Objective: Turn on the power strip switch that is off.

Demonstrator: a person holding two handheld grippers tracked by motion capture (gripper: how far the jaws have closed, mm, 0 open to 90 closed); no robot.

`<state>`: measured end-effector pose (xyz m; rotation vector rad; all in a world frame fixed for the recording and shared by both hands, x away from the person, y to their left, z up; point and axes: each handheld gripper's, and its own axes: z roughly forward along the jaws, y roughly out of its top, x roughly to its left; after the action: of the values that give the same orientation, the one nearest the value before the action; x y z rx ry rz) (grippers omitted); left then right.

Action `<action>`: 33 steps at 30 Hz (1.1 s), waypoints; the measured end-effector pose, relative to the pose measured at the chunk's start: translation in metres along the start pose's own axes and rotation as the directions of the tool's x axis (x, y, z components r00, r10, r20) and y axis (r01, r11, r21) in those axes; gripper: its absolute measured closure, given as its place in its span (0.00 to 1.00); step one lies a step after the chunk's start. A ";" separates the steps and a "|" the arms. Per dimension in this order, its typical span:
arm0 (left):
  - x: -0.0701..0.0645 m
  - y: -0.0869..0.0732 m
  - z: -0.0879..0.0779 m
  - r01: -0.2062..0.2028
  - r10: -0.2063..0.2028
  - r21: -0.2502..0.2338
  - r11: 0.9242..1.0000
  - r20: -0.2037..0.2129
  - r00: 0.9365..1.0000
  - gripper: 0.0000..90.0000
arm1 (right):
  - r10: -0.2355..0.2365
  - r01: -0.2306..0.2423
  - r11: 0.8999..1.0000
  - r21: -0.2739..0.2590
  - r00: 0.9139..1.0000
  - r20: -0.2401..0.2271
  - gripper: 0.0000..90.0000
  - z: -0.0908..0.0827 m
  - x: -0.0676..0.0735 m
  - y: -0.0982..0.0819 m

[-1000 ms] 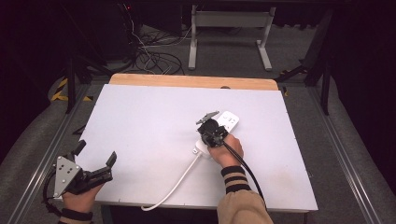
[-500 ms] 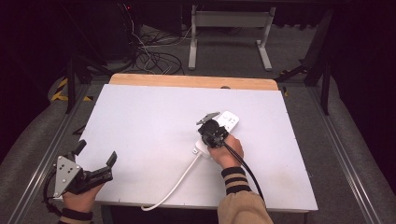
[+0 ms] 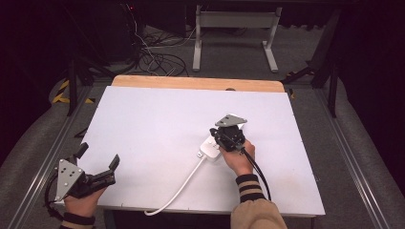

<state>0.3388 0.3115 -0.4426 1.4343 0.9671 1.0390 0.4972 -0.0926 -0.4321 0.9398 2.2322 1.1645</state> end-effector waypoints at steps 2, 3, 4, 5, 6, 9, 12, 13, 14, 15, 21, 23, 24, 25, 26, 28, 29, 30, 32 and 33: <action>0.000 0.000 0.000 -0.005 0.005 -0.001 1.000 -0.005 1.000 0.00 | -0.001 0.002 0.999 -0.054 1.000 0.013 1.00 -0.011 -0.003 0.000; -0.001 0.000 0.000 -0.005 0.005 -0.002 1.000 -0.004 1.000 0.00 | 0.009 -0.008 0.996 -0.083 1.000 0.012 1.00 -0.017 -0.004 0.000; -0.001 0.000 0.000 -0.004 0.004 -0.002 1.000 -0.005 1.000 0.00 | 0.007 -0.005 0.994 -0.110 1.000 0.018 1.00 -0.023 -0.006 0.000; -0.001 0.000 0.000 -0.004 0.004 -0.001 1.000 -0.006 1.000 0.00 | 0.013 -0.009 0.991 -0.137 1.000 0.027 1.00 -0.030 -0.008 0.000; -0.001 0.000 0.000 -0.005 0.005 0.001 1.000 -0.006 1.000 0.00 | 0.022 -0.017 0.986 -0.168 0.999 0.026 1.00 -0.036 -0.010 0.000; 0.000 -0.001 0.000 -0.001 0.001 0.005 1.000 -0.007 1.000 0.00 | 0.039 -0.027 0.973 -0.231 0.998 0.047 1.00 -0.055 -0.016 -0.002; 0.000 0.000 -0.001 -0.001 0.001 -0.002 1.000 -0.012 1.000 0.00 | 0.051 -0.033 0.955 -0.296 0.997 0.055 1.00 -0.073 -0.020 -0.006; 0.000 0.000 -0.001 -0.001 0.001 -0.005 1.000 -0.014 1.000 0.00 | 0.050 -0.028 0.947 -0.320 0.997 0.061 1.00 -0.080 -0.021 -0.008; 0.000 0.001 -0.002 -0.002 0.002 -0.007 1.000 -0.015 1.000 0.00 | 0.058 -0.033 0.937 -0.348 0.996 0.062 1.00 -0.087 -0.022 -0.010; 0.000 0.001 -0.002 -0.002 0.002 -0.007 1.000 -0.016 1.000 0.00 | 0.059 -0.030 0.925 -0.379 0.996 0.065 1.00 -0.093 -0.023 -0.013; -0.001 0.001 -0.002 0.000 0.000 -0.014 1.000 -0.024 1.000 0.00 | 0.096 -0.036 0.848 -0.529 0.992 0.086 1.00 -0.132 -0.031 -0.042; -0.001 0.001 -0.002 0.000 0.000 -0.017 1.000 -0.024 1.000 0.00 | 0.107 -0.037 0.823 -0.566 0.990 0.092 1.00 -0.143 -0.033 -0.053; -0.001 0.001 -0.002 -0.001 0.001 -0.017 1.000 -0.025 1.000 0.00 | 0.103 -0.021 0.813 -0.582 0.989 0.108 1.00 -0.148 -0.035 -0.059; -0.001 0.001 -0.001 -0.002 0.002 -0.012 1.000 -0.024 1.000 0.00 | 0.109 -0.020 0.798 -0.602 0.988 0.111 1.00 -0.153 -0.036 -0.065; -0.001 0.001 -0.001 0.000 0.000 -0.011 1.000 -0.025 1.000 0.00 | 0.115 -0.018 0.785 -0.619 0.987 0.117 1.00 -0.156 -0.038 -0.069; -0.002 0.000 0.000 0.002 -0.002 -0.010 1.000 -0.023 1.000 0.00 | 0.133 -0.016 0.764 -0.645 0.982 0.134 1.00 -0.162 -0.042 -0.076; -0.002 0.001 0.000 0.000 0.000 -0.011 1.000 -0.022 1.000 0.00 | 0.144 -0.020 0.759 -0.651 0.980 0.138 1.00 -0.164 -0.044 -0.079; -0.002 0.001 0.000 0.001 -0.001 -0.014 1.000 -0.018 1.000 0.00 | 0.148 -0.016 0.755 -0.655 0.978 0.146 1.00 -0.164 -0.046 -0.081; -0.002 0.002 -0.001 -0.004 0.003 -0.015 1.000 -0.018 1.000 0.00 | 0.153 -0.012 0.752 -0.659 0.976 0.157 1.00 -0.164 -0.047 -0.086; -0.002 0.002 -0.001 -0.002 0.002 -0.019 1.000 -0.017 1.000 0.00 | 0.154 -0.011 0.752 -0.659 0.975 0.160 1.00 -0.164 -0.048 -0.088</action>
<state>0.3375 0.3101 -0.4407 1.4129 0.9657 1.0613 0.3904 -0.2507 -0.4132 0.8054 1.4403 1.6512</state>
